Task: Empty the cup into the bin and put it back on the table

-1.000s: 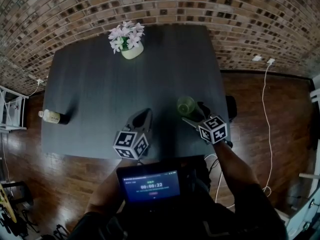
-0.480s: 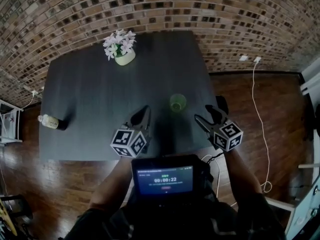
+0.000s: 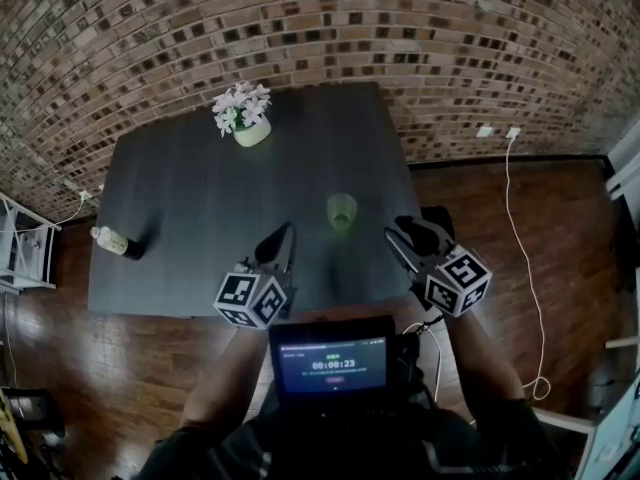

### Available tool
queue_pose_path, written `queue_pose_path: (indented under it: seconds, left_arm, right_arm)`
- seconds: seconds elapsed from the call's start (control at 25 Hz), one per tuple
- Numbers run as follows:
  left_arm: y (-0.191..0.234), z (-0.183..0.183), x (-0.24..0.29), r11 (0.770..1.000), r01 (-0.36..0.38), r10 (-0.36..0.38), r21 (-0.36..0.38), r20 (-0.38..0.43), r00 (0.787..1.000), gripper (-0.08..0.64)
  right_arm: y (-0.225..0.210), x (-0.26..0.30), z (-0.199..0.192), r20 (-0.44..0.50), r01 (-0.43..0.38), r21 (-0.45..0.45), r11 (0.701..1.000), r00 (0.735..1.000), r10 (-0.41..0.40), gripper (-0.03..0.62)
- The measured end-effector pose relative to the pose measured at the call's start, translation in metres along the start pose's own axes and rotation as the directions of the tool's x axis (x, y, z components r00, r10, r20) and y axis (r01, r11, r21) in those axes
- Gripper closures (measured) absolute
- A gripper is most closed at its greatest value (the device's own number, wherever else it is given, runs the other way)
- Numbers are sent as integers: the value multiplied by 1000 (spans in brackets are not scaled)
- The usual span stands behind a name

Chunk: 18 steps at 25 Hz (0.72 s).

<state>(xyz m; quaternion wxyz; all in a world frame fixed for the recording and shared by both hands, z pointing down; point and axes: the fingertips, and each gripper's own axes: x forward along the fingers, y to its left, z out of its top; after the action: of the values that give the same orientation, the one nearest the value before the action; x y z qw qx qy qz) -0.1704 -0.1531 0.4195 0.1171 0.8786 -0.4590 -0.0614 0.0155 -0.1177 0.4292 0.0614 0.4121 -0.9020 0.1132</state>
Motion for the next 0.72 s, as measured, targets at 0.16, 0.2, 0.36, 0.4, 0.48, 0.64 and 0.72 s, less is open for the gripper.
queue_pose_path:
  seconds: [0.16, 0.2, 0.36, 0.4, 0.48, 0.64, 0.72]
  left_arm:
    - [-24, 12, -17, 1000, -17, 17, 4, 10, 1000, 568]
    - [-31, 14, -22, 1000, -20, 20, 10, 9, 1000, 569]
    - [-51, 19, -41, 999, -37, 37, 38, -1, 999, 569]
    - [-52, 21, -46, 998, -46, 46, 44, 1, 999, 569]
    - [-52, 24, -57, 997, -58, 58, 57, -2, 998, 569]
    - [-47, 27, -82, 996, -47, 49, 80, -20, 999, 569]
    - [-41, 26, -91, 998, -29, 30, 53, -19, 999, 569]
  right_arm:
    - [12, -16, 14, 4, -18, 26, 1000, 1000, 17, 543]
    - [15, -20, 16, 1, -25, 28, 999, 1000, 25, 543]
    - [30, -31, 24, -2, -56, 16, 998, 998, 56, 589]
    - [33, -31, 25, 1, -59, 18, 998, 998, 59, 589]
    - [38, -31, 25, 5, -50, 30, 998, 999, 49, 589]
    - [50, -32, 18, -5, -29, 44, 999, 1000, 29, 591]
    - [55, -31, 18, -4, -17, 36, 999, 1000, 18, 591]
